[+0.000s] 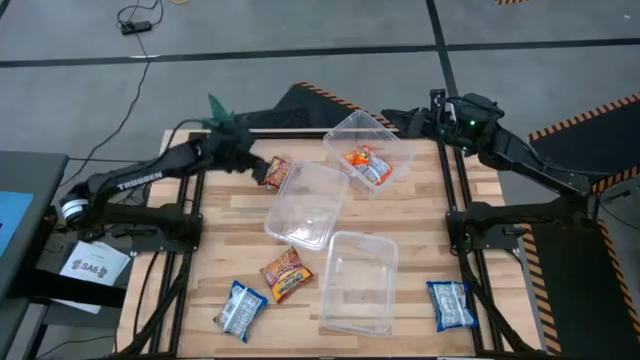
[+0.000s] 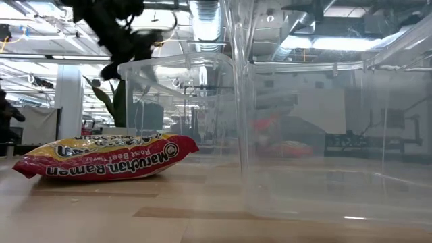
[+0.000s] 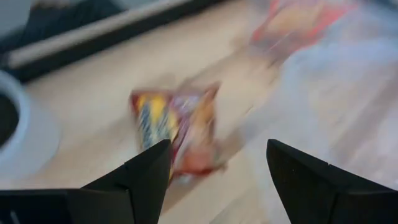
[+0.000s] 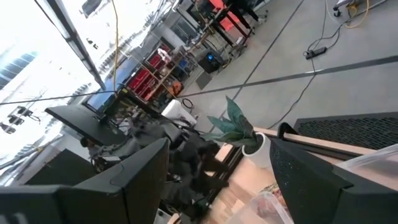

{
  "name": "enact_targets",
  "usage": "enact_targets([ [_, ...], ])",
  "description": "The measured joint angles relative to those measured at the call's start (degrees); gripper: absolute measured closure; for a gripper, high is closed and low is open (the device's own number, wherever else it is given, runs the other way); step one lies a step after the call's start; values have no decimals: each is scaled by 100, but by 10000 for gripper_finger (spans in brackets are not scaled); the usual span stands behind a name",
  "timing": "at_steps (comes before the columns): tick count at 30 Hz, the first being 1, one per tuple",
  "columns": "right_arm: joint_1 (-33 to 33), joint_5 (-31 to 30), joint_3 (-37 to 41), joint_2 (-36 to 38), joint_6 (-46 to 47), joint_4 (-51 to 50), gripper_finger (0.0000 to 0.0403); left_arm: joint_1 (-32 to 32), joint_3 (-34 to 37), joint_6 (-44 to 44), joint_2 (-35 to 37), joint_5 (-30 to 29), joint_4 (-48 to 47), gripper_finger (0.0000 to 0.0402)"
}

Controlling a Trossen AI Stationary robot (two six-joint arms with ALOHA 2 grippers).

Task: Sort Maruchan noodles
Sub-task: Put the top red noodle pack into the middle transparent bin

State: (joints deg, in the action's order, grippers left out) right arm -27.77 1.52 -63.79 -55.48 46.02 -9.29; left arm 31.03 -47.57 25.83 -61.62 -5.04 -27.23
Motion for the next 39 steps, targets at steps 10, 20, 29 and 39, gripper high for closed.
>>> enact_targets([
  [10, 2, 0, 0, -2, 7, -34, 101, 86, 252, 34, -1315, -502, 64, 153],
  [20, 2, -2, 0, 0, 59, -36, 101, 160, 247, 455, -2346, -279, 689, 153],
  [29, 2, 0, 0, 0, 59, -38, 101, 151, 239, 484, -2653, -554, 678, 274],
  [39, 0, 0, 0, 0, 56, -36, 101, 132, 241, 255, -496, -624, -233, 399],
])
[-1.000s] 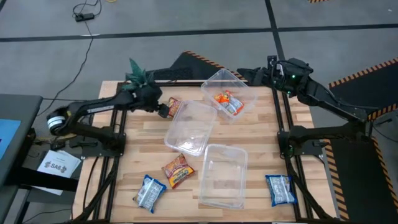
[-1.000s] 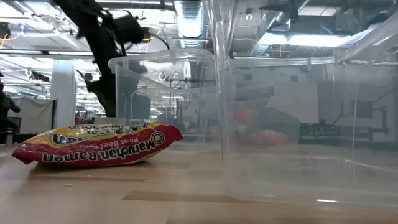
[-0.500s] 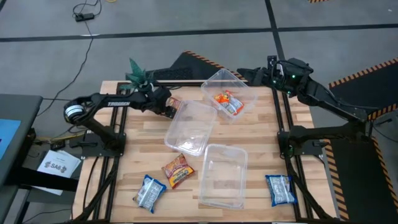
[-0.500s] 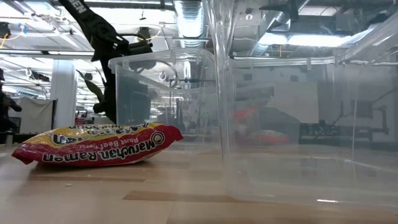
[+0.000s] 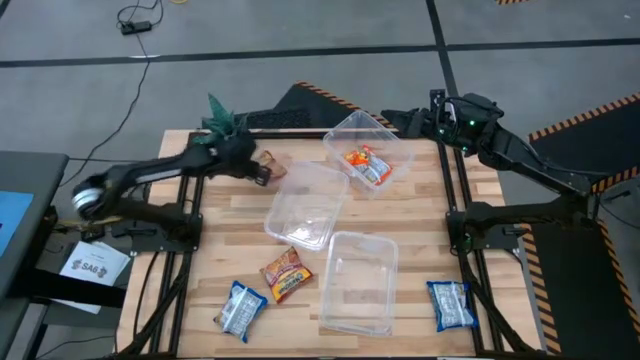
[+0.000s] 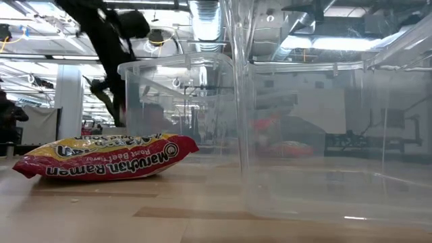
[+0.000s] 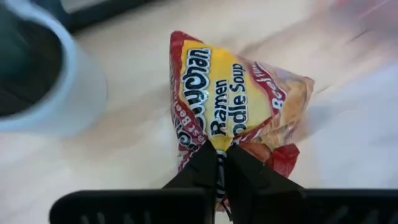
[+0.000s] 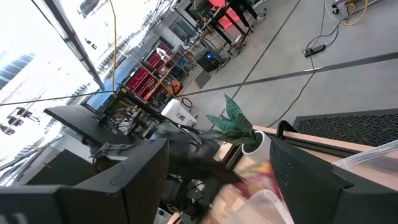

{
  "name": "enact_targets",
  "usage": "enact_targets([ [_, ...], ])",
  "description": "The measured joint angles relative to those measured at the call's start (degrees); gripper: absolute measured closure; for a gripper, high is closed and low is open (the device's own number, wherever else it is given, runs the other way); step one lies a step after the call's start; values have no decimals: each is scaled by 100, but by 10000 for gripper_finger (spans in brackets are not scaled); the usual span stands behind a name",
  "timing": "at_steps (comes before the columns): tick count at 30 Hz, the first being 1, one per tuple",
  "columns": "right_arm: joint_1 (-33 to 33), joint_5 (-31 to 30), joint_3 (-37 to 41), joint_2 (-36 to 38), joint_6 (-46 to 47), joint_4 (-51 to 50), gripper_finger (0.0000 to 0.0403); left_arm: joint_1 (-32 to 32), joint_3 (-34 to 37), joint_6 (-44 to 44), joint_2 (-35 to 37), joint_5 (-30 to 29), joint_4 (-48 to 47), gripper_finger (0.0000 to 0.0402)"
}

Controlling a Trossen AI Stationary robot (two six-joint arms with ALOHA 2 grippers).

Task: Sort Maruchan noodles
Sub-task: Put the top red noodle pack into the middle transparent bin

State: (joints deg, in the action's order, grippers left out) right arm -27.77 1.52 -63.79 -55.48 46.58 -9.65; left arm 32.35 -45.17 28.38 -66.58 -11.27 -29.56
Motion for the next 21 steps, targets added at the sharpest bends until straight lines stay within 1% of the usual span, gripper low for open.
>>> enact_targets([
  [3, 0, 0, 0, -2, -2, -2, 101, -107, -163, 45, 1000, 43, -421, 400],
  [5, 0, -2, 0, -2, -2, -1, 101, -237, -382, 115, 1551, -49, -596, 401],
  [7, 0, -2, 0, -1, -3, -2, 101, -417, -655, 140, 1921, -115, -580, 401],
  [9, 0, -2, 0, -2, -4, 0, 101, -700, -980, 126, 2066, -146, -550, 401],
  [12, 0, -2, 0, -2, -4, 0, 101, -1312, -1388, 94, 1914, -168, -555, 401],
  [17, 0, -2, 0, 0, -4, 0, 101, -2472, -1884, -116, 951, -607, -573, 401],
  [21, 0, -2, 0, 0, -6, 0, 101, -2948, -2138, -532, 164, -415, -590, 396],
])
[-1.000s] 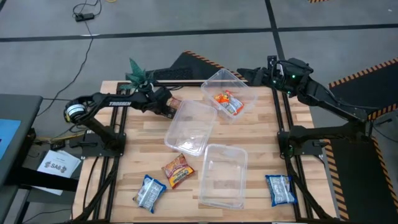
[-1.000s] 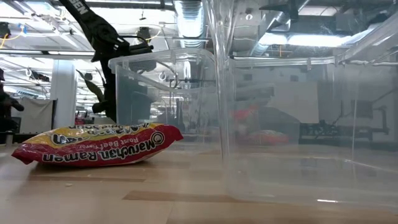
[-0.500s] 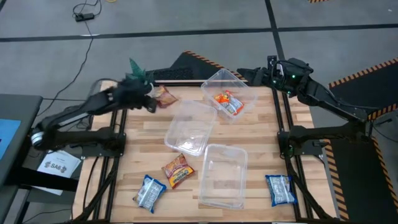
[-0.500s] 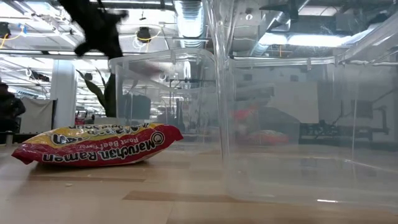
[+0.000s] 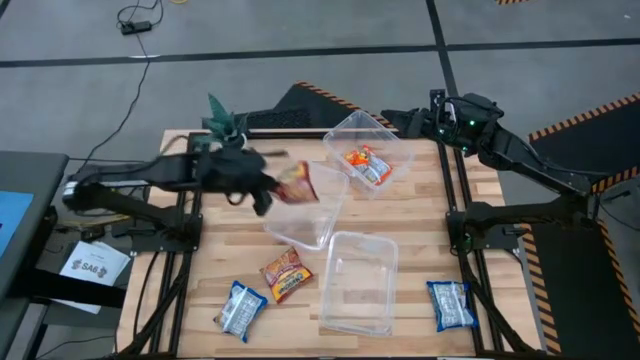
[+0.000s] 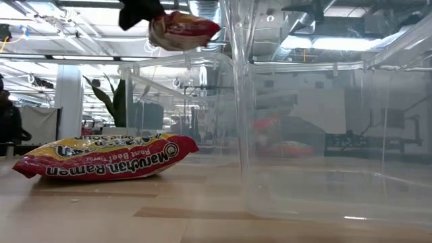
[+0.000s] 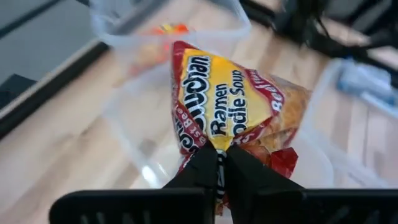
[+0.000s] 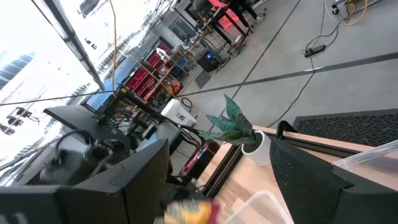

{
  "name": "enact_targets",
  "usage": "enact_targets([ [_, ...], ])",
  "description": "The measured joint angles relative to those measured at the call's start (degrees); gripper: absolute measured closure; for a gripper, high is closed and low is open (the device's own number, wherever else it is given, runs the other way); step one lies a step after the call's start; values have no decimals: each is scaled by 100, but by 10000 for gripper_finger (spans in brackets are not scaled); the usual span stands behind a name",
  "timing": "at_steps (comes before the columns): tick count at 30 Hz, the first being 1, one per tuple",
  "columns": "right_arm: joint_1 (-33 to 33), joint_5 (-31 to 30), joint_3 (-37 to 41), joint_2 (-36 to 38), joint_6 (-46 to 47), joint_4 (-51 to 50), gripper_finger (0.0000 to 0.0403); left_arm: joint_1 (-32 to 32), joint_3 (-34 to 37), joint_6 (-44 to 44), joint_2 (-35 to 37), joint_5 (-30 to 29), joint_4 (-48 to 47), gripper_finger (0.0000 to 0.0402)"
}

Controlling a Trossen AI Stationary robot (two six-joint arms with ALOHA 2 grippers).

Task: Sort Maruchan noodles
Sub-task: Put the top red noodle pack into the middle transparent bin, then put the red noodle pack into the middle transparent bin

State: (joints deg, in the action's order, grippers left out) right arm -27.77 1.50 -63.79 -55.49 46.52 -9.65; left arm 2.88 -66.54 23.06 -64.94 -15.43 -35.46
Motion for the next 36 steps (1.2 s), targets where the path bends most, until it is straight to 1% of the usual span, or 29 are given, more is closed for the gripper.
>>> enact_targets([
  [2, 0, 0, 0, -2, 0, 0, 101, -138, -89, -27, -306, 32, -41, 383],
  [4, 0, 0, 0, -1, 0, -2, 101, -186, -219, -122, -573, 144, -241, 359],
  [6, 0, 0, 0, 0, -3, -2, 101, -188, -379, -177, -776, 185, -496, 327],
  [9, 0, 0, 0, -2, -27, -5, 101, -182, -576, -253, -949, 134, -731, 269],
  [12, 0, -1, 0, 0, -51, -30, 101, -173, -822, -255, -932, 159, -830, 210],
  [14, 0, 0, 0, 0, -51, -37, 101, -181, -975, -77, -774, 371, -1057, 180],
  [16, -1, 0, 0, -1, -53, -41, 101, -308, -1000, 297, -502, 659, -1252, 161],
  [17, 0, 0, 0, -2, -53, -49, 101, -459, -972, 513, -363, 687, -1338, 155],
  [19, -2, 0, 0, -1, -55, -105, 101, -984, -713, 952, -10, 576, -1327, 149],
  [23, -9, -1, 0, 0, -70, -199, 101, -2420, 260, 2318, 507, -120, -1011, 149],
  [25, -7, 0, 0, -2, -70, -250, 101, -3065, 789, 3090, 511, -243, -969, 151],
  [27, -9, 0, 0, -2, -70, -266, 101, -3548, 1227, 3707, 324, -175, -908, 152],
  [29, -9, 0, 0, -2, -70, -300, 101, -3848, 1554, 4203, 28, -106, -811, 152],
  [31, -9, 0, 0, -2, -70, -339, 101, -3940, 1730, 4496, -302, -234, -694, 152],
  [33, -9, 0, 0, -2, -70, -345, 101, -3943, 1751, 4505, -628, -558, -463, 152],
  [36, -9, 0, 0, -2, -71, -353, 101, -3935, 1751, 4031, -1073, -1019, -102, 152],
])
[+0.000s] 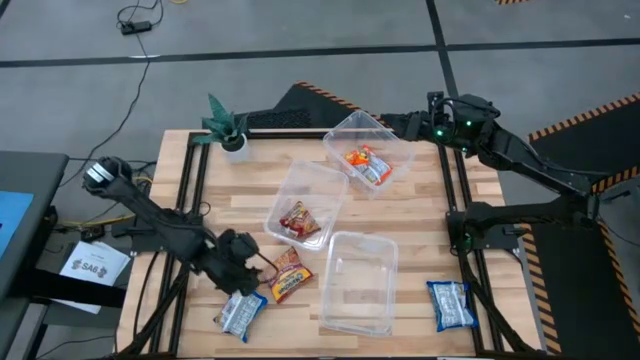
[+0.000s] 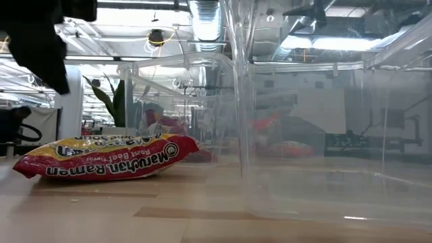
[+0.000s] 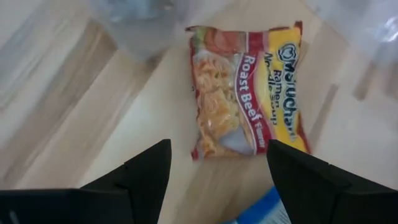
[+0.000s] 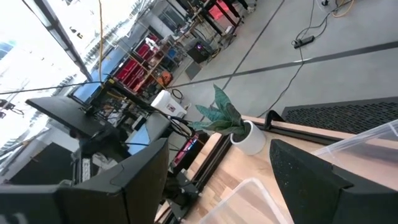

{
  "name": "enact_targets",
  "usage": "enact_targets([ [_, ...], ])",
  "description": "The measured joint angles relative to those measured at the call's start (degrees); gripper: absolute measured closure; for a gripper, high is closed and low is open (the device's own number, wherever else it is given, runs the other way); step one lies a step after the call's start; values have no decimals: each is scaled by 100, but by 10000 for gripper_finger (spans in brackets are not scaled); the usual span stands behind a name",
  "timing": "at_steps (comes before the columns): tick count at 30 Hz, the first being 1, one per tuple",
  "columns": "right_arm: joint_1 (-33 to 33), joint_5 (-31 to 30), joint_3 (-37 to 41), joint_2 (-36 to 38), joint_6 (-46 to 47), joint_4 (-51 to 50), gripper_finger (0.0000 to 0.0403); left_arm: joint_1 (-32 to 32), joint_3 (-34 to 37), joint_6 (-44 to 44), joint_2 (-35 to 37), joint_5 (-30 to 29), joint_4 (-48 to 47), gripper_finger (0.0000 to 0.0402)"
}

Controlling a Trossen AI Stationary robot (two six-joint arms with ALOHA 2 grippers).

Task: Sort Maruchan noodles
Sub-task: Put the red noodle pack into the middle transparent bin

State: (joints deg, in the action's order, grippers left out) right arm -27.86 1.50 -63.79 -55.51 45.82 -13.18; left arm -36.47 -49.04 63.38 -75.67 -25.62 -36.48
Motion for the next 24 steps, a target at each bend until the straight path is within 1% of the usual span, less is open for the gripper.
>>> enact_targets([
  [4, 0, 0, 0, 0, -79, -26, 101, 75, 0, -718, -638, 125, 342, 152],
  [6, 0, 0, 0, 0, -88, -32, 101, 120, 0, -910, -948, 130, 548, 152],
  [10, 0, 0, 0, 0, -97, -105, 101, 254, 0, -1318, -1458, 255, 1297, 152],
  [12, 0, 0, 0, 0, -102, -199, 101, 324, 0, -1401, -1645, 300, 1586, 152],
  [15, 0, 0, 0, 0, -102, -319, 101, 433, -11, -1336, -1833, 342, 1672, 152],
  [18, 2, 0, 0, 0, -96, -369, 101, 546, 15, -1277, -1933, 602, 1685, 160],
  [19, 2, 0, 0, 2, -96, -383, 101, 578, 11, -1263, -1960, 708, 1703, 171],
  [21, 2, 0, 0, 2, -98, -406, 101, 616, 9, -1231, -1970, 825, 1700, 218],
  [22, 2, 0, 0, 2, -96, -422, 101, 625, 9, -1205, -1969, 903, 1704, 254],
  [24, 2, 0, 0, 2, -96, -423, 101, 625, 7, -1117, -1956, 1033, 1727, 343],
])
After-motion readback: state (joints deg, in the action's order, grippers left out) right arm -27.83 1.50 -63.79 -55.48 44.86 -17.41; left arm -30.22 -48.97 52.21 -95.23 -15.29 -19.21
